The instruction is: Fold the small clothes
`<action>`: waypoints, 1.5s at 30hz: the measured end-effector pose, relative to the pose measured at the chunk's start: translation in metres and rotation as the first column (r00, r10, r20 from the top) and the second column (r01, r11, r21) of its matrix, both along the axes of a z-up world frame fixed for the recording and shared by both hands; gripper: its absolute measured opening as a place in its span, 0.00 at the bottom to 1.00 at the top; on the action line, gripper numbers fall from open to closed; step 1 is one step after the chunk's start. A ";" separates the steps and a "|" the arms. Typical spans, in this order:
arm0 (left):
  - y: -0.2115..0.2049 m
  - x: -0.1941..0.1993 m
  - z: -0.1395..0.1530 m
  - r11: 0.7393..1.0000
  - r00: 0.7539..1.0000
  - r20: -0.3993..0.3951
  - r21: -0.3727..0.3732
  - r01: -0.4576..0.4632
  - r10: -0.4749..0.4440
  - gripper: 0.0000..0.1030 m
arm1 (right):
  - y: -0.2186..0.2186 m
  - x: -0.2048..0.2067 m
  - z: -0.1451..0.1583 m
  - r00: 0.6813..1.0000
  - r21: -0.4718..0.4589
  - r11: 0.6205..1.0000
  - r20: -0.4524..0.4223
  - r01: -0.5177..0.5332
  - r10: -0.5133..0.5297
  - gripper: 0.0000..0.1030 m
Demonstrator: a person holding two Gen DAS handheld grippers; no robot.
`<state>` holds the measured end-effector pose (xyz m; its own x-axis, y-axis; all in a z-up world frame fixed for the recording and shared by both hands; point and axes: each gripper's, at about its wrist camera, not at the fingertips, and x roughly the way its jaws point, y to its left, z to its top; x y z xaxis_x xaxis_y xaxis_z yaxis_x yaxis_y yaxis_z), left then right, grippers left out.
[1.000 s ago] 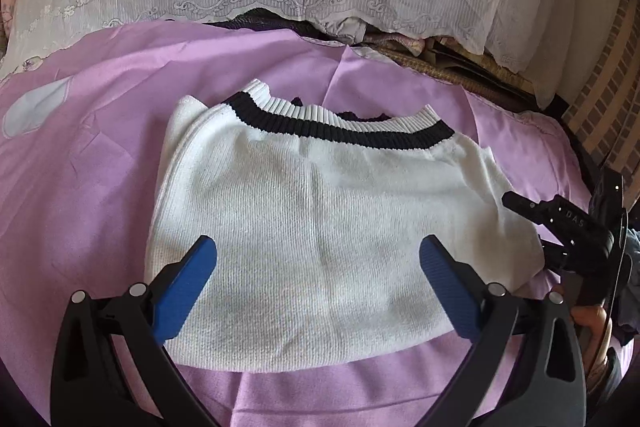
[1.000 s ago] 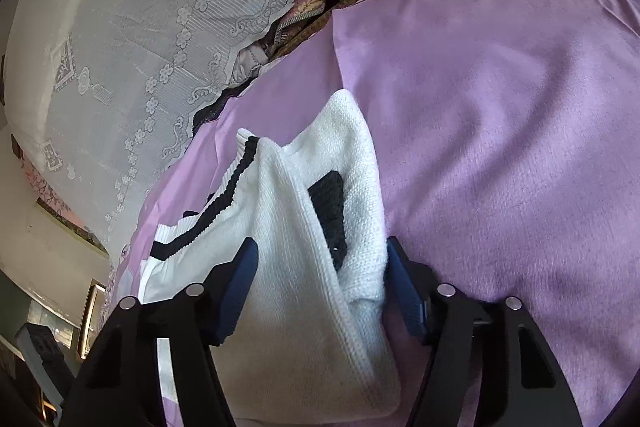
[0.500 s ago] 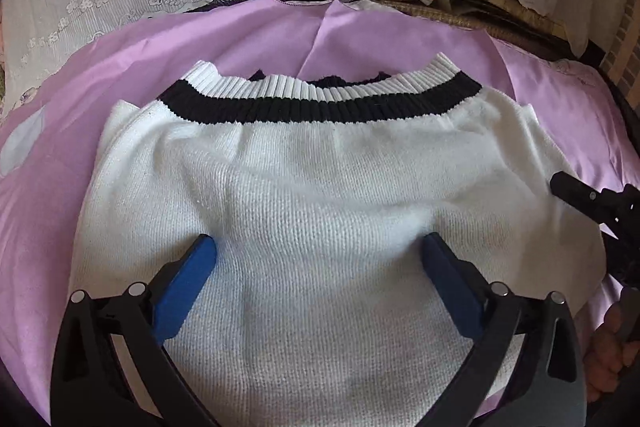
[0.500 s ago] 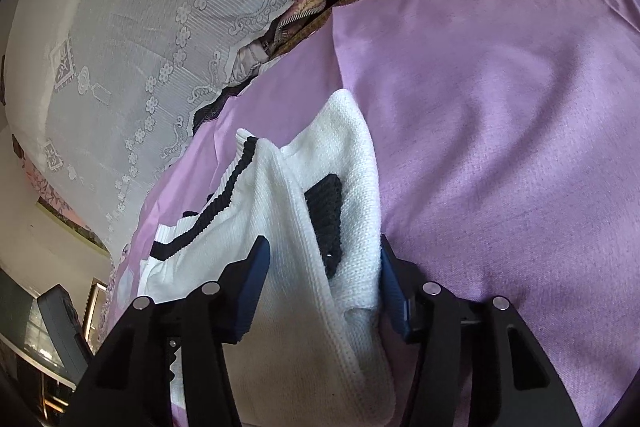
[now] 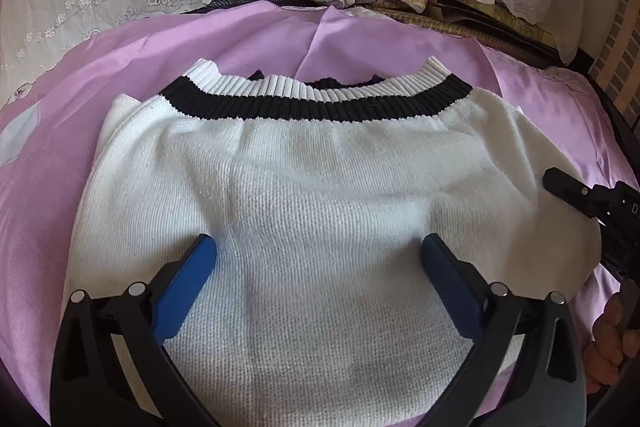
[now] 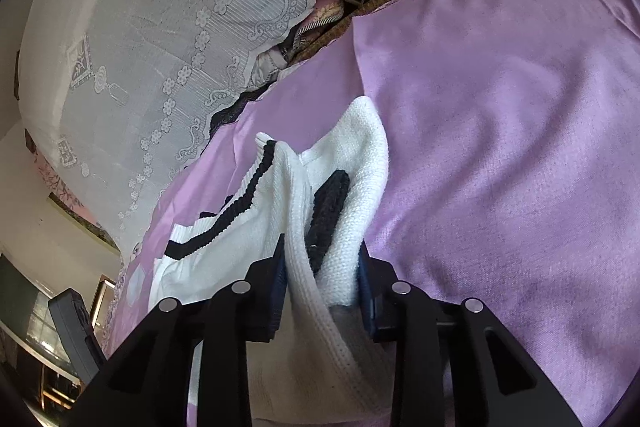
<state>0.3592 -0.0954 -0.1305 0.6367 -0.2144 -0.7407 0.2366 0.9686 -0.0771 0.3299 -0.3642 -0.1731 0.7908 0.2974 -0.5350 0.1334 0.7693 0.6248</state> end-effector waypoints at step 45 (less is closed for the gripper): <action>0.137 -0.019 0.032 0.988 0.986 0.080 0.028 -0.151 0.148 0.96 | -0.010 0.009 -0.016 0.998 0.151 0.987 0.005 -0.058 0.058 0.28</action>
<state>0.3404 0.0414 -0.0990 0.7152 -0.0884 -0.6933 0.0931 0.9952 -0.0308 0.3391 -0.3742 -0.1886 0.7699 0.4206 -0.4799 0.0906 0.6724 0.7346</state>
